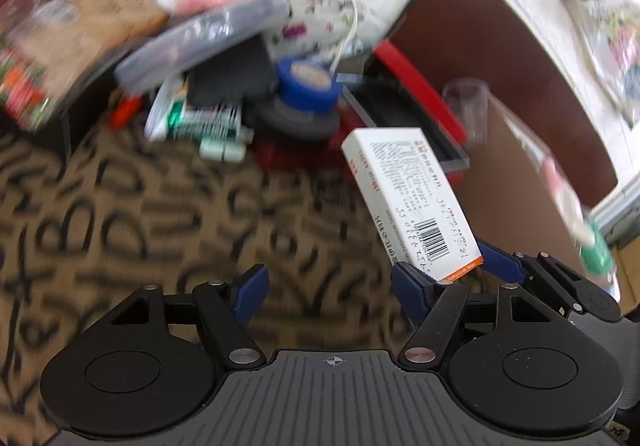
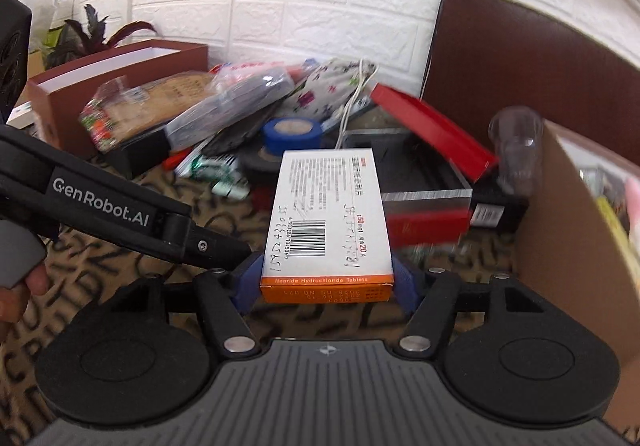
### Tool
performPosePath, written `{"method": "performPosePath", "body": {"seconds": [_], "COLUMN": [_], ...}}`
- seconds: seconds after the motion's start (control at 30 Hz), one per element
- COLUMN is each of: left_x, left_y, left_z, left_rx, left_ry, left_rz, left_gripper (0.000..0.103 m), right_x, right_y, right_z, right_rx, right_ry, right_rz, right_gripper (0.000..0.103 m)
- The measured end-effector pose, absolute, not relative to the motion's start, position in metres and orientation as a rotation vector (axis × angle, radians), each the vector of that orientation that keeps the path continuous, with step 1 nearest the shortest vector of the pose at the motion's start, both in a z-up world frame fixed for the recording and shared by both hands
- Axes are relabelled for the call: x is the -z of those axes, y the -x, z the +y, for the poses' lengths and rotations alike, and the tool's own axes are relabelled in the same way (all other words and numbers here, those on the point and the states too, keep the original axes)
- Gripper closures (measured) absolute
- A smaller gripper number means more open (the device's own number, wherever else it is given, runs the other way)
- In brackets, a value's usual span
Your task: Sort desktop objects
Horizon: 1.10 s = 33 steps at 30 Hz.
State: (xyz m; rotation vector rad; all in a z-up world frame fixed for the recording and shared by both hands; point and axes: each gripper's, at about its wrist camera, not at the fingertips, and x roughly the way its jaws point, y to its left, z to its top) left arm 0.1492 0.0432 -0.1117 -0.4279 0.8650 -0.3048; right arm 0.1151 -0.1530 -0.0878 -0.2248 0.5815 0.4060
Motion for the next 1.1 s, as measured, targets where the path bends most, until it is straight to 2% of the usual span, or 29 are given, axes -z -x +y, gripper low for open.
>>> {"method": "performPosePath", "body": {"seconds": [0.1, 0.37, 0.47, 0.5, 0.57, 0.67, 0.73, 0.8, 1.0, 1.1], "left_x": [0.115, 0.11, 0.112, 0.113, 0.115, 0.119, 0.122, 0.123, 0.124, 0.124], "left_y": [-0.126, -0.085, -0.075, -0.073, -0.07, -0.07, -0.071, -0.072, -0.077, -0.078], "left_z": [0.048, 0.039, 0.029, 0.026, 0.022, 0.019, 0.019, 0.021, 0.023, 0.02], "left_rx": [0.32, 0.388, 0.423, 0.43, 0.432, 0.427, 0.415, 0.4, 0.379, 0.395], "left_ry": [0.442, 0.372, 0.325, 0.312, 0.3, 0.286, 0.291, 0.3, 0.348, 0.33], "left_rz": [0.872, 0.912, 0.922, 0.929, 0.939, 0.945, 0.96, 0.964, 0.973, 0.973], "left_gripper": [0.014, 0.013, 0.012, 0.012, 0.012, 0.018, 0.027, 0.032, 0.029, 0.029], "right_x": [0.097, 0.112, 0.107, 0.105, 0.103, 0.102, 0.104, 0.106, 0.111, 0.113], "right_y": [-0.093, -0.036, -0.015, -0.011, -0.008, -0.011, -0.013, -0.013, -0.012, -0.014], "right_z": [-0.156, -0.146, -0.141, -0.141, -0.144, -0.148, -0.147, -0.147, -0.139, -0.137], "right_rx": [-0.423, -0.567, -0.616, -0.61, -0.597, -0.561, -0.545, -0.538, -0.531, -0.517], "right_ry": [0.206, 0.183, 0.221, 0.226, 0.217, 0.197, 0.189, 0.18, 0.179, 0.179], "right_rz": [0.625, 0.775, 0.755, 0.745, 0.734, 0.739, 0.743, 0.744, 0.753, 0.751], "right_gripper": [0.032, 0.031, 0.024, 0.019, 0.018, 0.018, 0.018, 0.018, 0.018, 0.022]}}
